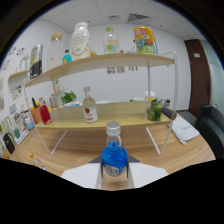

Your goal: Make me a cup of Mount Fuji.

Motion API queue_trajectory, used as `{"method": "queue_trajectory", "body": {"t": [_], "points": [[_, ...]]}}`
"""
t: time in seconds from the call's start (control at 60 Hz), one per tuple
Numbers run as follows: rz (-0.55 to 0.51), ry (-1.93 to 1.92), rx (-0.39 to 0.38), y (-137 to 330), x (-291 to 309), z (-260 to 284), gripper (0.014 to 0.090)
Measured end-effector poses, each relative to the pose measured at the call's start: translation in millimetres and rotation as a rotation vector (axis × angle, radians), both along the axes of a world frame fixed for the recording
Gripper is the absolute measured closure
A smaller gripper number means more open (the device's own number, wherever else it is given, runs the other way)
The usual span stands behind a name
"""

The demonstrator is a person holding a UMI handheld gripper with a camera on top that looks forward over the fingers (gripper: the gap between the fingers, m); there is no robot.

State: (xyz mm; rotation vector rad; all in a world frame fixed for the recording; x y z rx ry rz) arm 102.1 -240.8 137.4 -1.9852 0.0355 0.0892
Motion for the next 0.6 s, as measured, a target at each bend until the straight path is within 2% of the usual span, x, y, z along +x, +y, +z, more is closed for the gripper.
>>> {"method": "queue_trajectory", "body": {"t": [0.1, 0.2, 0.35, 0.6], "points": [[-0.020, -0.061, -0.058, -6.2, 3.4, -35.7, 0.0698], [-0.023, -0.225, -0.084, -3.7, 14.1, -53.3, 0.0698], [0.043, -0.637, -0.059, 18.0, 34.3, -41.7, 0.0698], [0.269, -1.259, 0.013, 42.7, 25.9, -11.3, 0.0699]]}}
